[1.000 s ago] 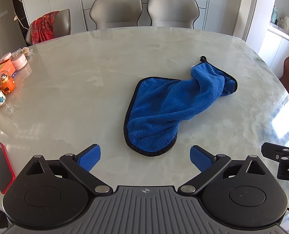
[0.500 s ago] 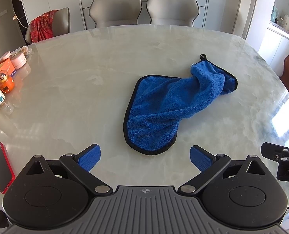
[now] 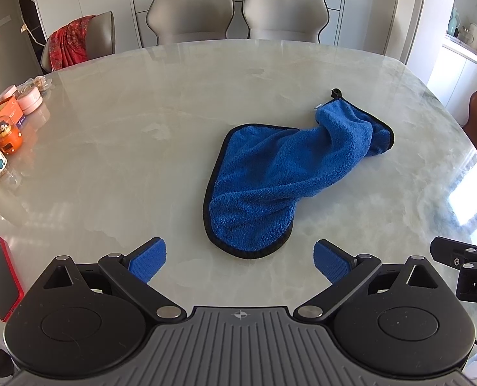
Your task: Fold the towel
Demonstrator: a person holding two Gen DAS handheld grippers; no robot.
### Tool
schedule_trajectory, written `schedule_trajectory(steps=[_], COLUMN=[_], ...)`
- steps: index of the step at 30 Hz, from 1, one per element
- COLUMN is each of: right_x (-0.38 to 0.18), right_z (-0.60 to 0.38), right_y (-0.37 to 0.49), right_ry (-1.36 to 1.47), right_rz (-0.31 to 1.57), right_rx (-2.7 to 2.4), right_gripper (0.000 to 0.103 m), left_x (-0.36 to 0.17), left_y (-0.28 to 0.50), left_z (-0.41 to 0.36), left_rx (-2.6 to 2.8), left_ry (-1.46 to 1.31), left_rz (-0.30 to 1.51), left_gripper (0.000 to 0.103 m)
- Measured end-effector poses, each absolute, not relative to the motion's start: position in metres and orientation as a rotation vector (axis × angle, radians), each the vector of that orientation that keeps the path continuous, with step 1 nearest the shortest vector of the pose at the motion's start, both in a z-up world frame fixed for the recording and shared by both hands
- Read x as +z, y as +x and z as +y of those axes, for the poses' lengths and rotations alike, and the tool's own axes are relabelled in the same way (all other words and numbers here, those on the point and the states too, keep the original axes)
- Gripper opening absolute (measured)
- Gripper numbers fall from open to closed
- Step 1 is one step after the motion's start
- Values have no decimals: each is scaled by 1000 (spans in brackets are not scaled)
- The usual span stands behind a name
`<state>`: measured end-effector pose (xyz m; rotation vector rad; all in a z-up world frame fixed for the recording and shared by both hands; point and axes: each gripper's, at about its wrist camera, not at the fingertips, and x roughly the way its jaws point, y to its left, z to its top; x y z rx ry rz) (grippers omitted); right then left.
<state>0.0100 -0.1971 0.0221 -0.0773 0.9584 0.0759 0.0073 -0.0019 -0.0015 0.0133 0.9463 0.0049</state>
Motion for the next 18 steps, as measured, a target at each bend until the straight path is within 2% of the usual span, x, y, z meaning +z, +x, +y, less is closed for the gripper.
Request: schedule_trajectory(steps=[18], right_x=[16], right_z=[-195], right_y=[34], right_ry=[-92], right_rz=[990], right_rx=[106], right_gripper=[102], left_x=[-7], left_y=[30], left_z=[-1], left_rx=[7], left_ry=[17], left_rz=[973], left_gripper=[100])
